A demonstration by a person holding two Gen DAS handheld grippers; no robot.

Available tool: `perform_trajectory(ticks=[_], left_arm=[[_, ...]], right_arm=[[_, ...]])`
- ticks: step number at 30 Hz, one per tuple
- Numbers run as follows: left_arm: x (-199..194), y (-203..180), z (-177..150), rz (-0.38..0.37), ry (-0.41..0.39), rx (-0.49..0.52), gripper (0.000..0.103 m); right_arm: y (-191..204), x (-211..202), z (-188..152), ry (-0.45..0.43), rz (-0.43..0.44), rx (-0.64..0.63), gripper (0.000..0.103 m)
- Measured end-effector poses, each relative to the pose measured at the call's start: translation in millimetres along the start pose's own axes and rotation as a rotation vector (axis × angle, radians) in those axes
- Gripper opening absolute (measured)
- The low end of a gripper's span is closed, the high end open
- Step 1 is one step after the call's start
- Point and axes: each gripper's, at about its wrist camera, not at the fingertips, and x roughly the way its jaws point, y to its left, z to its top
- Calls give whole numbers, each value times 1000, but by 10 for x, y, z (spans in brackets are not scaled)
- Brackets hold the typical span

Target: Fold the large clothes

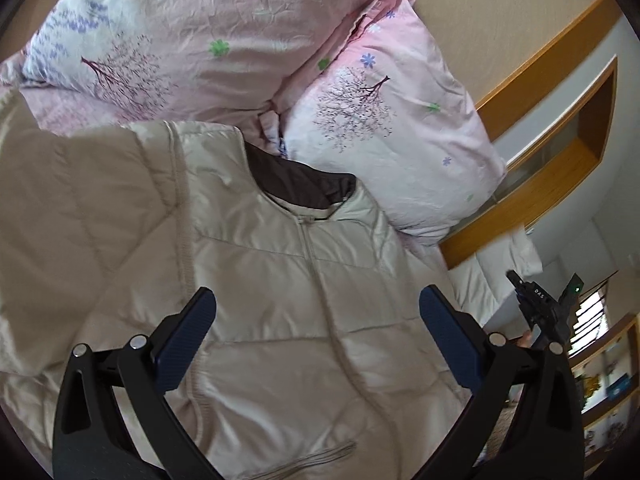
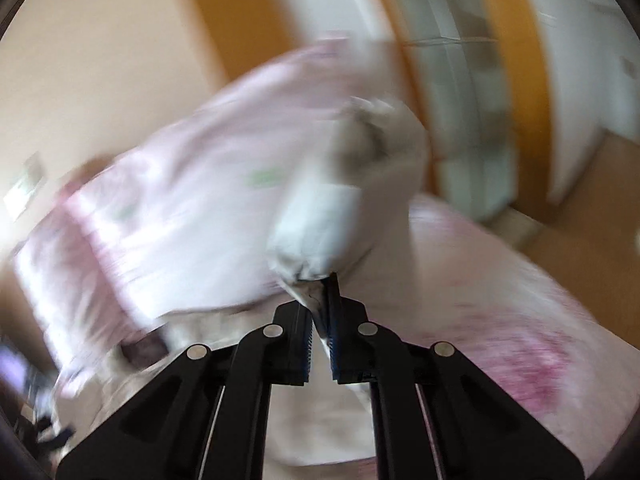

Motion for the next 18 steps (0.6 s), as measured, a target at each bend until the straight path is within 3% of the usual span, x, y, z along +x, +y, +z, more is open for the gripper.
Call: perform_trajectory(ticks=[4, 6, 12, 15, 18], left_arm=[[103, -59, -18, -58, 37, -34, 101], [167, -71, -28, -84, 60, -53, 101], [465, -143, -85, -156, 151, -135, 100], [647, -186, -138, -181, 203, -176, 100], [815, -223, -168, -173, 239, -200, 93]], right_arm=[[656, 142, -327, 122, 158, -121, 7], [873, 287, -504, 201, 194, -162, 7], [1390, 621, -1106, 421, 233, -289, 7], [1542, 638, -1312, 473, 251, -339, 7], [1711, 616, -1444, 488, 237, -411, 8]])
